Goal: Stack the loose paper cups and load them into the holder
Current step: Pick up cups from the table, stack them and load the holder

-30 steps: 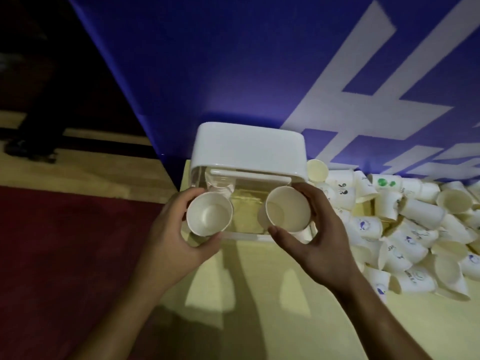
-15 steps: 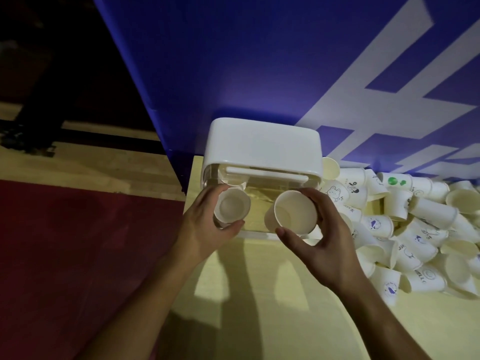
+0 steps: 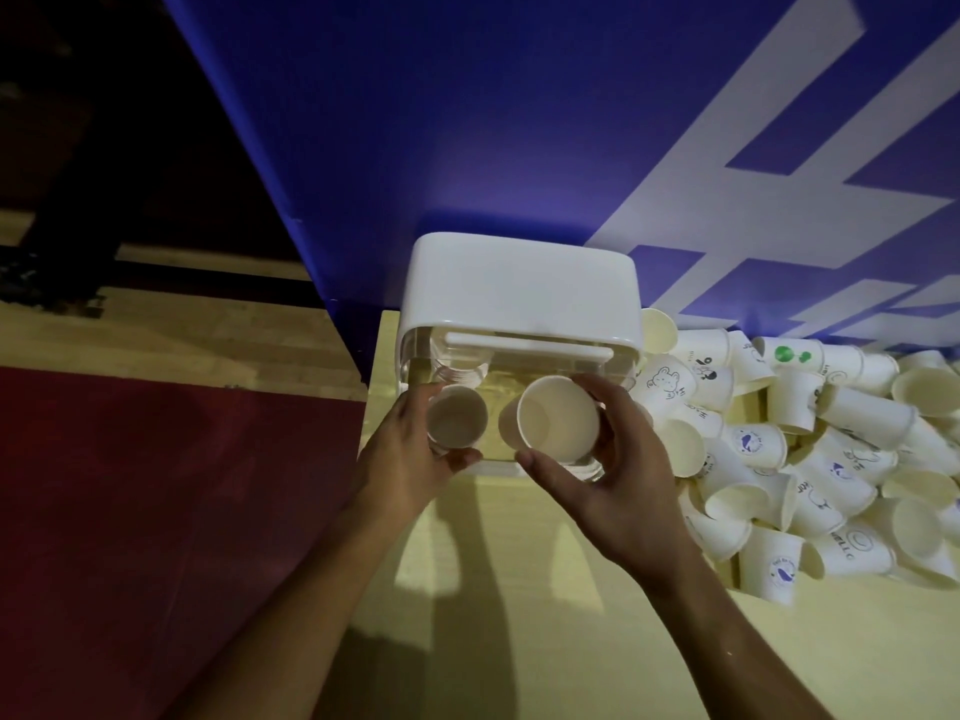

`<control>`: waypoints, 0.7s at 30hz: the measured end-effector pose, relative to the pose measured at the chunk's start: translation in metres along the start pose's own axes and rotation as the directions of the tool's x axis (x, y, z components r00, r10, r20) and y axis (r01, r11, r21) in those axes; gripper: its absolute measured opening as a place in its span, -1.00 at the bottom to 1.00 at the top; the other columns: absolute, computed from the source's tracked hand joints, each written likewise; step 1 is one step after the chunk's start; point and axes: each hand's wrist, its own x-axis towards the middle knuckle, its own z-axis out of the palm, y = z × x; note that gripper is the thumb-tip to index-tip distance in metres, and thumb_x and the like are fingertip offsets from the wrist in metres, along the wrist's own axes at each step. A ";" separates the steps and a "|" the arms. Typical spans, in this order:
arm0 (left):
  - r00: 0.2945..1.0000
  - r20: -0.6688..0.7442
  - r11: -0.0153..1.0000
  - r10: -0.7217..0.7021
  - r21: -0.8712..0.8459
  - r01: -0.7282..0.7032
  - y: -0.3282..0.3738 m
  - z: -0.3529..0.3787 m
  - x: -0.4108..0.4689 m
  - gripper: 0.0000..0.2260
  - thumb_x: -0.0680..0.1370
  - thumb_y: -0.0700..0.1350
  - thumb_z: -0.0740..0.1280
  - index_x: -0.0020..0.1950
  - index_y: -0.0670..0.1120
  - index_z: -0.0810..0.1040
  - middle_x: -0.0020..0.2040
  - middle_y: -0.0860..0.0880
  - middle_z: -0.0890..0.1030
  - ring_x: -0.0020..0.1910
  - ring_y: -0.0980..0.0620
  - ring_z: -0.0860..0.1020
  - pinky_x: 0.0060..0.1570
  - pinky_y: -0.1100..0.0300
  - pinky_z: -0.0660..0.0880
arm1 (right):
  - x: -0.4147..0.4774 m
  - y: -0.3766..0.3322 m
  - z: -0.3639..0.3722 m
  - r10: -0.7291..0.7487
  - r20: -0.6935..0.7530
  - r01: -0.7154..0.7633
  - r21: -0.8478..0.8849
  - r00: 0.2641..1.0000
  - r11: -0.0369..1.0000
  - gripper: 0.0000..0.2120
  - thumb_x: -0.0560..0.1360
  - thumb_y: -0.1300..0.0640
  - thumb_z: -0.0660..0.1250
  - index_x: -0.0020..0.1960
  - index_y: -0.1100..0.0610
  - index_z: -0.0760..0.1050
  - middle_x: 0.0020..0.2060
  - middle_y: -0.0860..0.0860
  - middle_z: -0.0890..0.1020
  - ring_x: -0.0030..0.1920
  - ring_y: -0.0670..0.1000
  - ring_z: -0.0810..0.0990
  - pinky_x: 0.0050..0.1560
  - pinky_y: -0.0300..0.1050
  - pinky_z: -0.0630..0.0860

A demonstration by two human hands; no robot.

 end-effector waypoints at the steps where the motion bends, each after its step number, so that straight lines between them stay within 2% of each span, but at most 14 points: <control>1: 1.000 0.003 1.000 -0.004 -0.007 0.005 0.000 0.001 0.000 -0.19 0.30 0.14 0.66 0.45 0.06 0.35 0.39 0.02 0.52 0.32 -0.02 0.52 0.12 0.02 0.57 | 0.002 -0.002 0.005 -0.016 -0.013 0.017 0.013 1.000 1.000 -0.38 0.34 -0.05 0.65 0.31 -0.05 0.46 0.16 -0.25 0.58 0.19 -0.08 0.62 0.09 -0.20 0.59; 2: 1.000 0.014 1.000 -0.006 -0.016 0.006 0.000 0.001 0.000 -0.14 0.30 0.17 0.66 0.47 0.07 0.31 0.41 0.02 0.50 0.33 -0.01 0.51 0.13 0.03 0.56 | 0.005 -0.005 0.011 -0.031 -0.020 0.031 0.023 0.999 0.999 -0.39 0.35 -0.03 0.65 0.30 -0.03 0.46 0.16 -0.23 0.59 0.19 -0.07 0.62 0.09 -0.20 0.58; 5: 0.998 0.057 0.997 -0.005 -0.074 0.010 -0.006 0.001 -0.001 -0.01 0.25 0.21 0.67 0.55 0.08 0.24 0.42 0.06 0.47 0.34 0.05 0.51 0.16 0.01 0.59 | 0.013 -0.003 0.030 -0.060 -0.017 0.061 0.036 0.998 0.998 -0.37 0.36 -0.02 0.66 0.33 0.05 0.47 0.19 -0.10 0.62 0.21 0.00 0.62 0.13 0.00 0.60; 8: 0.996 0.082 0.989 -0.018 -0.148 0.030 -0.015 -0.006 -0.006 -0.08 0.29 0.03 0.66 0.55 0.11 0.26 0.39 0.11 0.46 0.32 0.10 0.52 0.21 -0.01 0.59 | 0.016 0.003 0.048 -0.052 0.024 0.052 0.007 0.998 0.999 -0.29 0.37 -0.09 0.64 0.40 0.06 0.44 0.25 -0.10 0.59 0.26 -0.02 0.59 0.18 0.06 0.59; 11: 0.998 0.070 0.985 0.000 -0.175 0.012 -0.019 -0.016 -0.013 -0.25 0.41 -0.20 0.57 0.53 0.04 0.33 0.38 0.13 0.46 0.32 0.13 0.50 0.23 0.16 0.56 | 0.017 0.009 0.061 -0.061 0.069 0.066 -0.069 0.996 0.995 -0.25 0.37 -0.13 0.63 0.43 0.07 0.42 0.26 -0.11 0.59 0.26 -0.10 0.56 0.22 -0.10 0.55; 15: 1.000 0.015 0.971 -0.014 -0.237 0.017 -0.019 -0.027 -0.018 -0.43 0.55 -0.29 0.43 0.52 0.01 0.40 0.34 0.17 0.45 0.33 0.11 0.50 0.26 0.27 0.45 | 0.020 0.017 0.071 -0.007 0.113 0.023 -0.140 0.994 0.990 -0.24 0.37 -0.19 0.61 0.45 0.02 0.41 0.29 -0.15 0.57 0.27 -0.18 0.52 0.21 -0.49 0.34; 16: 1.000 -0.008 0.967 -0.023 -0.254 0.021 -0.016 -0.028 -0.017 -0.49 0.58 -0.29 0.39 0.50 0.02 0.43 0.32 0.17 0.49 0.30 0.14 0.52 0.24 0.28 0.47 | 0.020 0.019 0.074 0.007 0.122 0.013 -0.158 0.993 0.987 -0.23 0.36 -0.21 0.60 0.46 0.00 0.41 0.30 -0.16 0.57 0.28 -0.19 0.51 0.20 -0.51 0.32; 18: 0.999 -0.039 0.952 -0.030 -0.304 0.017 -0.008 -0.030 -0.016 -0.64 0.66 -0.19 0.31 0.45 0.03 0.50 0.21 0.17 0.60 0.18 0.26 0.58 0.17 0.33 0.52 | 0.022 0.026 0.079 0.021 0.137 0.006 -0.188 0.990 0.982 -0.22 0.36 -0.24 0.59 0.47 -0.03 0.40 0.32 -0.18 0.55 0.30 -0.18 0.50 0.22 -0.43 0.37; 20: 0.998 -0.037 0.934 -0.044 -0.357 0.028 0.001 -0.030 -0.013 -0.71 0.70 -0.11 0.25 0.42 0.03 0.54 0.08 0.17 0.64 0.02 0.35 0.60 0.01 0.47 0.48 | 0.024 0.033 0.085 0.020 0.164 0.015 -0.214 0.986 0.977 -0.19 0.36 -0.30 0.56 0.49 -0.03 0.40 0.37 -0.16 0.53 0.36 -0.16 0.48 0.28 -0.34 0.41; 21: 0.998 -0.028 0.930 -0.051 -0.365 0.037 0.004 -0.029 -0.011 -0.72 0.71 -0.11 0.24 0.41 0.03 0.55 0.07 0.13 0.65 -0.02 0.36 0.61 -0.03 0.51 0.45 | 0.024 0.036 0.087 0.020 0.183 0.022 -0.225 0.983 0.974 -0.16 0.35 -0.34 0.55 0.50 -0.01 0.40 0.40 -0.15 0.51 0.39 -0.15 0.46 0.30 -0.37 0.37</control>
